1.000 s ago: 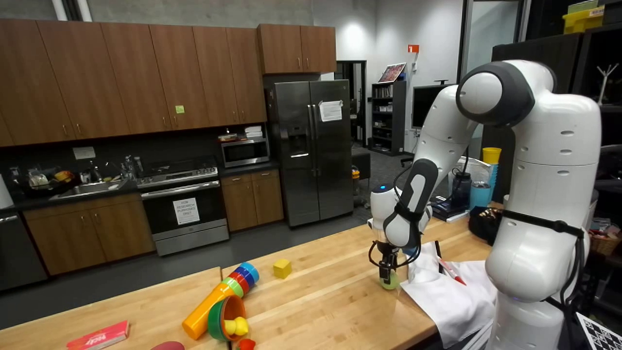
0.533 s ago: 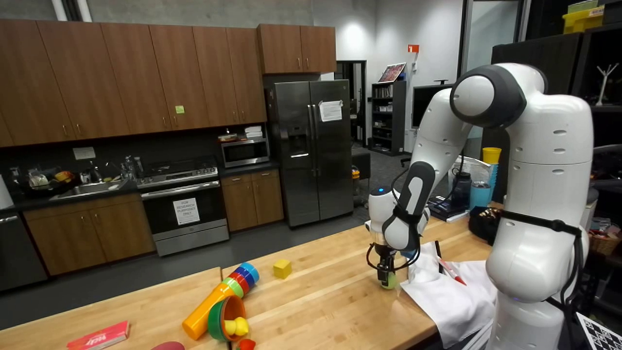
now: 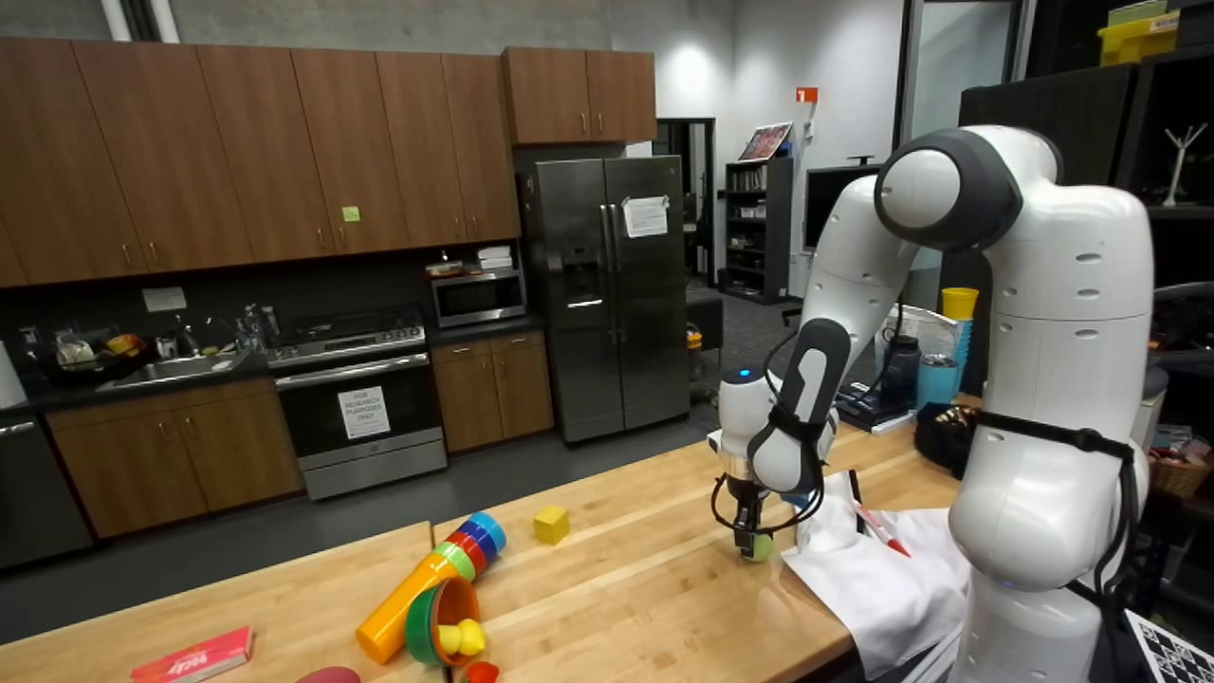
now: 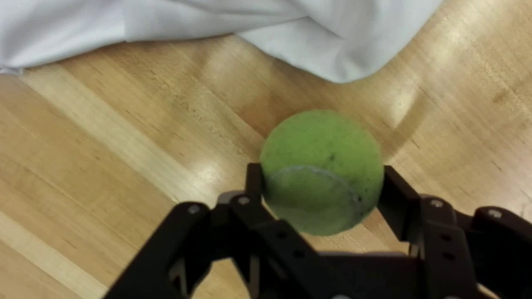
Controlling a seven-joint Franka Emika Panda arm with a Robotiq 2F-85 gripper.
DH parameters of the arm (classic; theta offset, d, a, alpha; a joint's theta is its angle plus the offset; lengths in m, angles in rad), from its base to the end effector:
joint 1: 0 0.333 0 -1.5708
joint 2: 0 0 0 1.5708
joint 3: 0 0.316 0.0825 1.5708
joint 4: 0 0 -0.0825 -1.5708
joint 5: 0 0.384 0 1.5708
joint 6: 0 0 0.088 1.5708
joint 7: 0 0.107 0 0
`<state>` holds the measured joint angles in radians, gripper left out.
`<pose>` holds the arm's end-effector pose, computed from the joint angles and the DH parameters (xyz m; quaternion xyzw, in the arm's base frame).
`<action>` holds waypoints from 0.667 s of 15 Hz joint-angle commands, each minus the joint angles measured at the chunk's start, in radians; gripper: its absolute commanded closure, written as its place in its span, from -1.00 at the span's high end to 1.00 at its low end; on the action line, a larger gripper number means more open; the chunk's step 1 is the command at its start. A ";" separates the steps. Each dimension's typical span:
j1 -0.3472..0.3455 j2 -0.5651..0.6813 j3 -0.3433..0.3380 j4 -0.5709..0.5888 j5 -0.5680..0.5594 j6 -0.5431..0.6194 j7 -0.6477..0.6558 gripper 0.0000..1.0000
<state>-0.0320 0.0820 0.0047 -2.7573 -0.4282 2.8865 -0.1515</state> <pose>0.3896 0.0136 0.1949 0.9623 0.2645 0.0178 0.0601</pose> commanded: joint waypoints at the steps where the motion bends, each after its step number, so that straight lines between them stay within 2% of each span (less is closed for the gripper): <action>1: -0.008 0.008 0.000 -0.009 0.004 0.029 -0.035 -0.15; 8: 0.019 -0.001 0.044 -0.012 0.018 0.037 -0.032 -0.15; 10: 0.052 -0.016 0.060 -0.020 -0.037 0.052 0.018 -0.15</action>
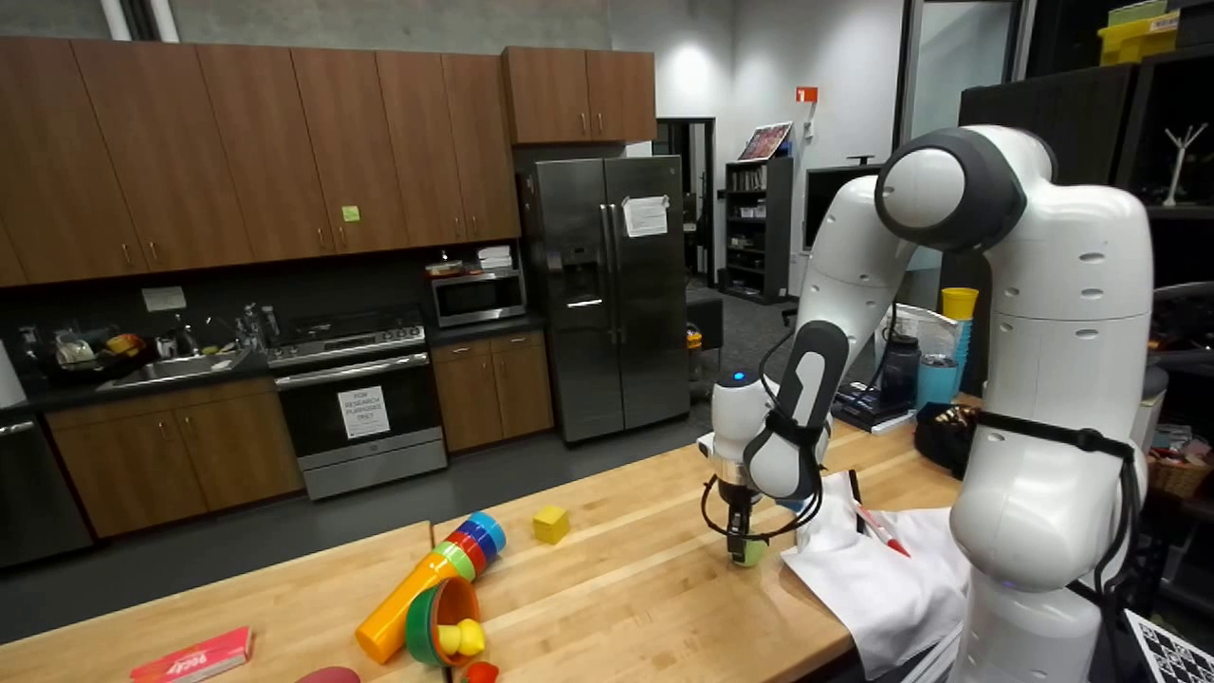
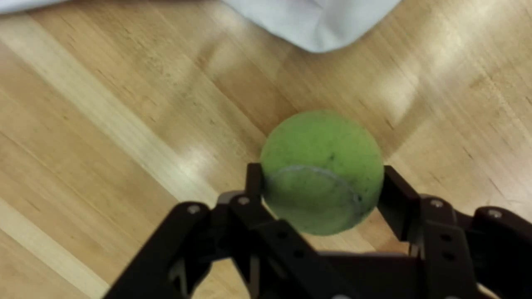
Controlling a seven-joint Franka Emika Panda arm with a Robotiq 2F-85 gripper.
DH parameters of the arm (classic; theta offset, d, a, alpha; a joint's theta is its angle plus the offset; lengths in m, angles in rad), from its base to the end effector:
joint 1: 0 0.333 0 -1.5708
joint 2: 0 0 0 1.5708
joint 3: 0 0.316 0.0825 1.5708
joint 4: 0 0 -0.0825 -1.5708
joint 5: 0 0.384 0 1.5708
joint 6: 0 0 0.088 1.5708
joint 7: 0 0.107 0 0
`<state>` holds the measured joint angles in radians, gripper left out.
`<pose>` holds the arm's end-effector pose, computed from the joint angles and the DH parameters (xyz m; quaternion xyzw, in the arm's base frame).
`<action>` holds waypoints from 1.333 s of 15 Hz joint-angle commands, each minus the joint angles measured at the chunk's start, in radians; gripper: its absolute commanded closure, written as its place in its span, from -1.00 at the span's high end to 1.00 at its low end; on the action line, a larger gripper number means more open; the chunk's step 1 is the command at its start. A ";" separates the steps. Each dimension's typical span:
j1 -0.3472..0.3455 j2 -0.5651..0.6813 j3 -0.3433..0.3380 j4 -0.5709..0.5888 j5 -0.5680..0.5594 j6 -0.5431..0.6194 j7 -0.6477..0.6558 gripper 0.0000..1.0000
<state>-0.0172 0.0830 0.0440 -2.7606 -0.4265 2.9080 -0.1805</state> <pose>0.3887 0.0360 0.1956 0.9506 0.3041 0.0276 0.0561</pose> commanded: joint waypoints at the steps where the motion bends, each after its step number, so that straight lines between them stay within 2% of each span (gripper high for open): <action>1: 0.062 -0.014 0.041 -0.017 -0.042 0.035 0.062 -0.15; 3: 0.122 0.015 0.114 -0.012 0.013 0.039 0.075 -0.15; 6: 0.246 0.065 0.204 0.055 -0.012 0.000 0.220 -0.15; 10: 0.423 0.182 0.257 0.244 -0.091 -0.089 0.412 -0.15; 12: 0.506 0.263 0.244 0.375 -0.139 -0.146 0.489 -0.15; 15: 0.591 0.370 0.216 0.579 -0.159 -0.208 0.556 -0.15; 17: 0.664 0.428 0.149 0.714 -0.158 -0.236 0.568 -0.15; 20: 0.732 0.532 0.071 0.919 -0.142 -0.299 0.556 -0.15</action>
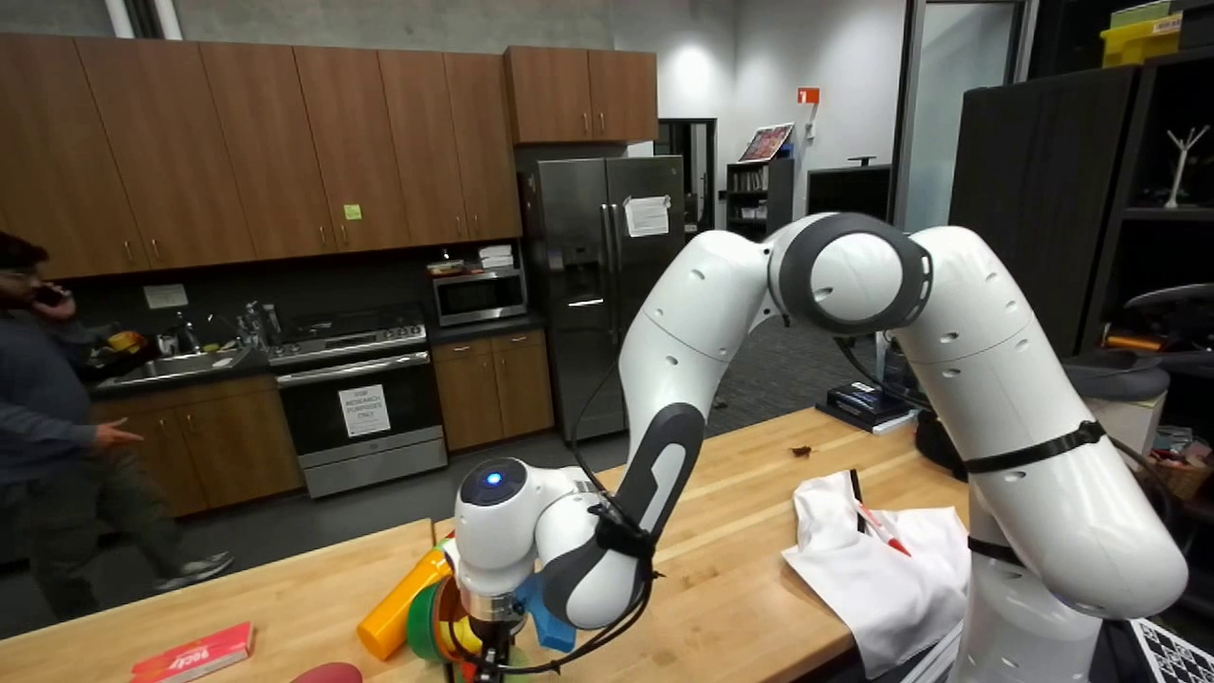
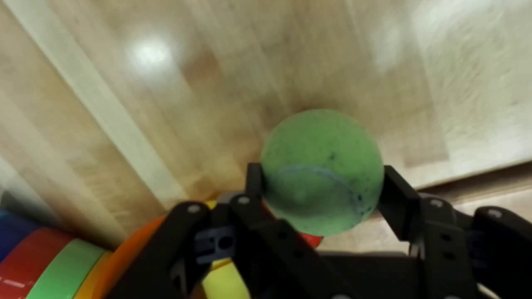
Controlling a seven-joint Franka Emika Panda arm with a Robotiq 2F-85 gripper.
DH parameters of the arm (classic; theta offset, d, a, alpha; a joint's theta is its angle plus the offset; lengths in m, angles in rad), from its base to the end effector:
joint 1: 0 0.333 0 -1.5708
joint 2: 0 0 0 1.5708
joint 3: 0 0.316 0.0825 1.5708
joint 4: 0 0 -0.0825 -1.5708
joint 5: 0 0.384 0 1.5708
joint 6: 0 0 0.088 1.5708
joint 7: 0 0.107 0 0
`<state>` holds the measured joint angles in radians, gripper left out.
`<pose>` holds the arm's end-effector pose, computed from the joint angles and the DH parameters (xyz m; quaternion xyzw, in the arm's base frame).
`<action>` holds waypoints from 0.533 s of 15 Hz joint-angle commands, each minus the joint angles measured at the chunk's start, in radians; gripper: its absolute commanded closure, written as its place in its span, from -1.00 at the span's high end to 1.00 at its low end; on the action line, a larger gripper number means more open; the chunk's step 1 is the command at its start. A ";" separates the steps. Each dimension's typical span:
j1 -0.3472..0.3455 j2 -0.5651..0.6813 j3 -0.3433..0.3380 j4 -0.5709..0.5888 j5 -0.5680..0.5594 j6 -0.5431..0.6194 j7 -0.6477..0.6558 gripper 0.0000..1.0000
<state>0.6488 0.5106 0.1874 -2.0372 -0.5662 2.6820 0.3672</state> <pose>0.3973 0.4612 0.2059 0.8869 0.4445 0.1198 0.0372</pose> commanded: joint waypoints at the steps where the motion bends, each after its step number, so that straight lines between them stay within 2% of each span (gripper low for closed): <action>1: 0.089 0.134 -0.099 0.260 0.000 -0.107 0.010 -0.15; 2: 0.113 0.162 -0.126 0.327 -0.005 -0.166 0.012 -0.15; 5: 0.102 0.219 -0.097 0.495 0.114 -0.421 -0.095 -0.15; 8: 0.133 0.263 -0.110 0.687 0.161 -0.620 -0.037 -0.15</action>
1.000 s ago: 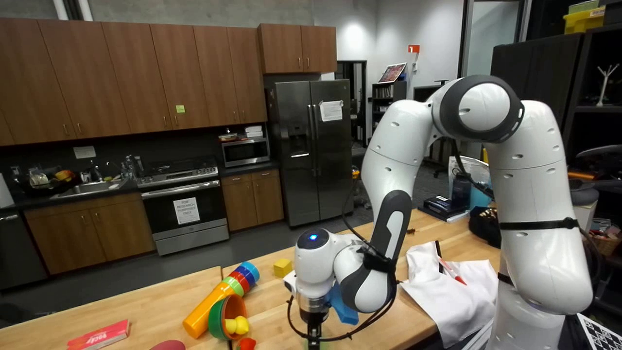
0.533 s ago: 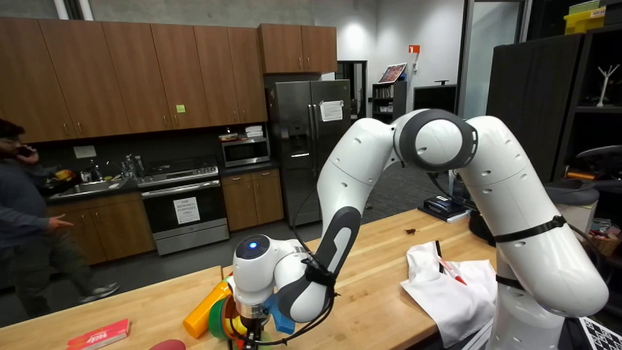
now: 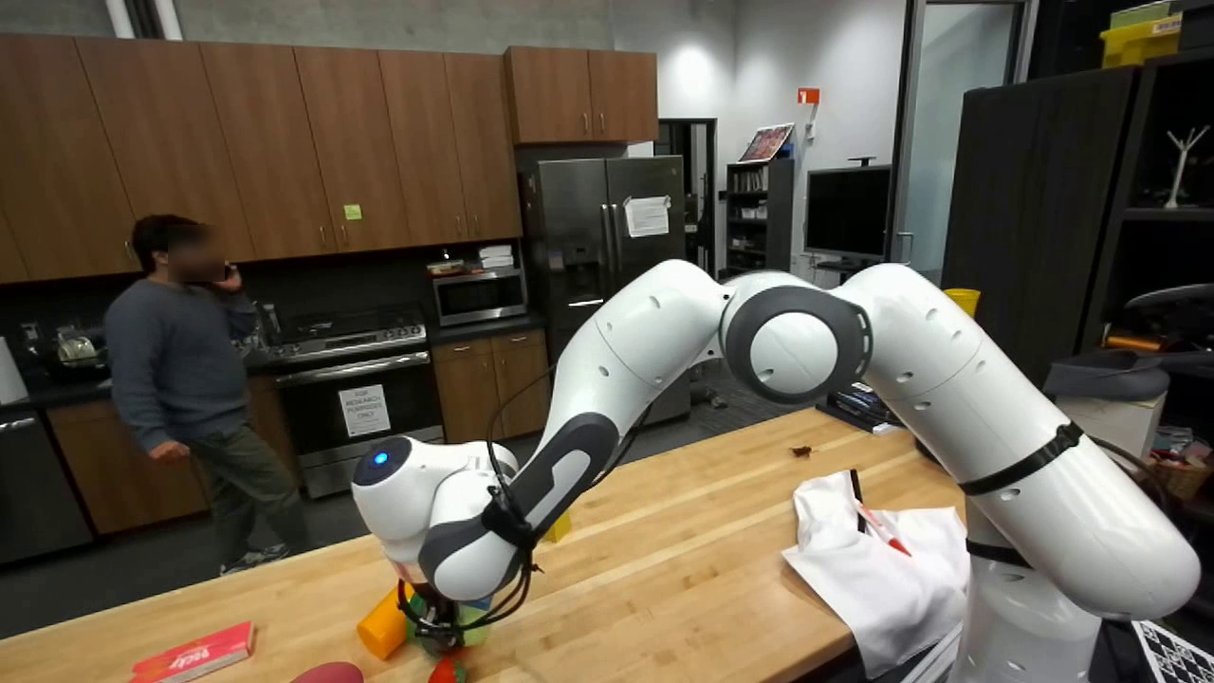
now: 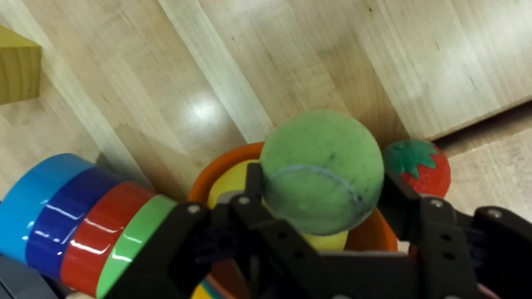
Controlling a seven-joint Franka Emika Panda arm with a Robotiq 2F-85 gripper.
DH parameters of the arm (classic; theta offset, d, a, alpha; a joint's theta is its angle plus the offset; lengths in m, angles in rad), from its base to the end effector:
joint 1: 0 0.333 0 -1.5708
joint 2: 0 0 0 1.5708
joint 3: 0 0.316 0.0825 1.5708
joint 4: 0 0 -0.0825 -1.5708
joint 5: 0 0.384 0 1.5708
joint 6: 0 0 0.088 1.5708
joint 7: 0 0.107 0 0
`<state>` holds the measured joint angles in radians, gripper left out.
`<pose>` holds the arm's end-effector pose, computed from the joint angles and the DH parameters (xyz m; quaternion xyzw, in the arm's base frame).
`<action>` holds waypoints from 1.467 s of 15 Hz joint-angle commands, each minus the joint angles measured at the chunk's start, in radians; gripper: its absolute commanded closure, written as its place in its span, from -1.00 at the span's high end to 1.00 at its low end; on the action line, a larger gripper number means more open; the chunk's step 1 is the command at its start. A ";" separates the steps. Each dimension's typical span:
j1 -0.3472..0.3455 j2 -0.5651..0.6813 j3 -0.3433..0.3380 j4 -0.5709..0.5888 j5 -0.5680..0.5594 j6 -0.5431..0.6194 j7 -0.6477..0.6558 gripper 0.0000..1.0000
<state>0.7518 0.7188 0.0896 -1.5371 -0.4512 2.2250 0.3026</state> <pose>0.4880 0.5110 0.2309 0.9113 0.3846 0.0696 0.1295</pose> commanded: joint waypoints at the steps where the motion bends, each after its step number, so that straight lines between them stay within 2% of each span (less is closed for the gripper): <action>1: 0.040 0.075 -0.011 0.249 0.062 -0.204 0.052 -0.15; 8: 0.152 0.229 -0.074 0.620 0.074 -0.382 0.275 -0.15; 13: 0.179 0.368 -0.092 0.861 0.053 -0.489 0.331 -0.15; 14: 0.193 0.375 -0.125 0.870 0.072 -0.485 0.330 -0.15; 18: 0.208 0.452 -0.174 0.999 0.072 -0.531 0.336 -0.15; 22: 0.217 0.424 -0.207 1.003 0.014 -0.533 0.458 -0.15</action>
<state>0.9512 1.1364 -0.0786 -0.5978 -0.4155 1.7369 0.6873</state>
